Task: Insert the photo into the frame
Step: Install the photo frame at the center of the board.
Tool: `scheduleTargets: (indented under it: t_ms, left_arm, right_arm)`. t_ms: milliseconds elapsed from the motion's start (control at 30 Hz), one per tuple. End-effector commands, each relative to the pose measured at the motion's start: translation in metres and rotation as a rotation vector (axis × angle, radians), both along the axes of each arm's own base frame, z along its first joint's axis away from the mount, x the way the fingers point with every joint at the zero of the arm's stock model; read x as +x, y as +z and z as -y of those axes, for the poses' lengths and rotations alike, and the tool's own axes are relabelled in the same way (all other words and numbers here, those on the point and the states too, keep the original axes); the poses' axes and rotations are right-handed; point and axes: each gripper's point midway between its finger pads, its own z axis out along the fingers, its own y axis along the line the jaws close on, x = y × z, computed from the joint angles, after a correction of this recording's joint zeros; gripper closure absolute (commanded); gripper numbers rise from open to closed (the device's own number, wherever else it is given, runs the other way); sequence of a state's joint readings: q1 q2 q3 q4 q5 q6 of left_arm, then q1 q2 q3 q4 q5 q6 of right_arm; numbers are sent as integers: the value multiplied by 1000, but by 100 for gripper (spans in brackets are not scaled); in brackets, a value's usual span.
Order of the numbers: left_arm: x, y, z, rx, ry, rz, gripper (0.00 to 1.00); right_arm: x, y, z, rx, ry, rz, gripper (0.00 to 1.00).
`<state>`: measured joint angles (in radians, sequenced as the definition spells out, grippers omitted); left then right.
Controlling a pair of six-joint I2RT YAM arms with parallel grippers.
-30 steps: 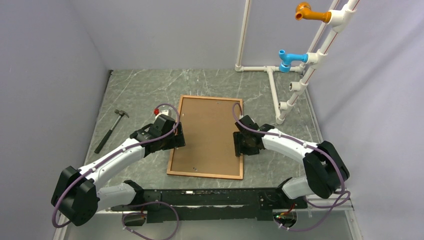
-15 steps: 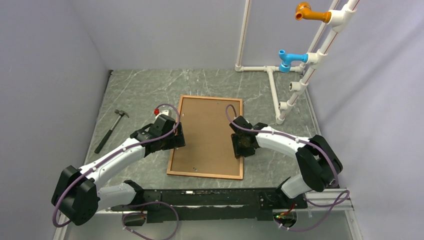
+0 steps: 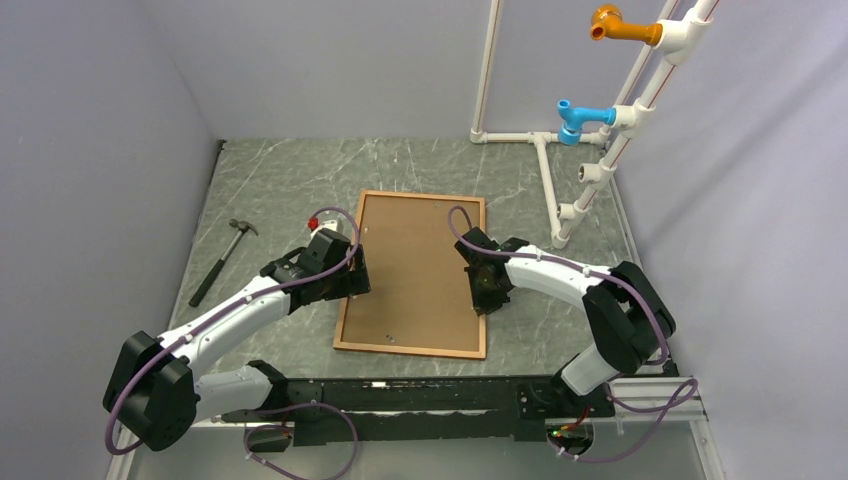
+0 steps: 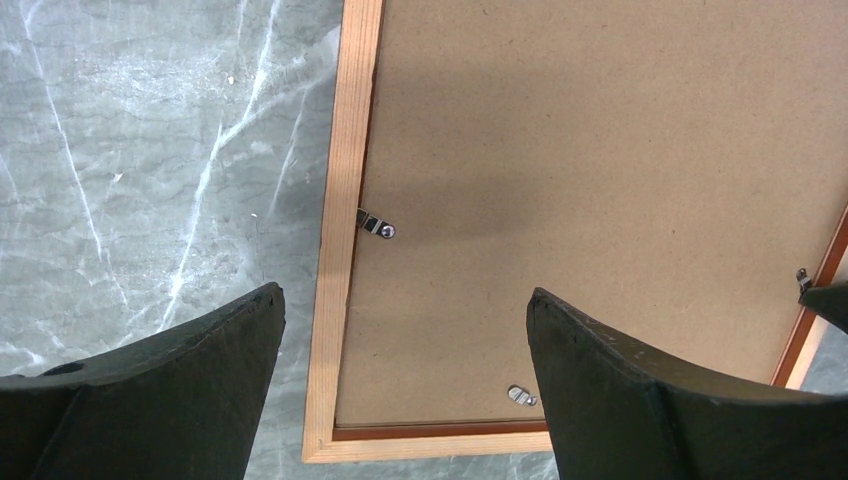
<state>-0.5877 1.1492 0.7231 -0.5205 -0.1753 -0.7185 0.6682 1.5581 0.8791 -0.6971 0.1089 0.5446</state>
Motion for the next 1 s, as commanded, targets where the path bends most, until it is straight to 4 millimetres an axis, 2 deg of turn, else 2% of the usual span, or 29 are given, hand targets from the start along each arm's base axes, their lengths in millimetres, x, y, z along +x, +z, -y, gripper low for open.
scheduleTargets:
  t_ms: [0, 233, 267, 333, 367, 433, 700, 833, 900, 967]
  left_arm:
    - [2, 2, 3, -16, -16, 16, 7]
    - [2, 2, 2, -12, -16, 18, 7]
    - [2, 2, 2, -13, -17, 18, 7]
    - [2, 2, 3, -15, -17, 17, 7]
    - [2, 1, 3, -13, -17, 15, 7]
    - [2, 1, 3, -10, -18, 11, 7]
    - [2, -1, 3, -7, -22, 5, 7]
    - [2, -1, 3, -6, -23, 7, 7]
    - [2, 0, 2, -5, -22, 9, 7]
    - [2, 0, 1, -4, -20, 9, 7]
  right_arm:
    - [17, -26, 20, -116, -1, 85, 100]
    - [24, -10, 7, -42, 22, 129, 100]
    - [25, -7, 4, -25, 35, 137, 89]
    - [26, 0, 1, -1, 42, 154, 58]
    - [26, 3, 0, 8, 46, 159, 49]
    - [26, 5, 0, 12, 51, 161, 40]
    - [18, -14, 2, -15, 61, 99, 40]
    - [18, -20, 4, -32, 56, 87, 45]
    - [18, -21, 6, -46, 48, 85, 53]
    - [19, -22, 9, -63, 35, 85, 70]
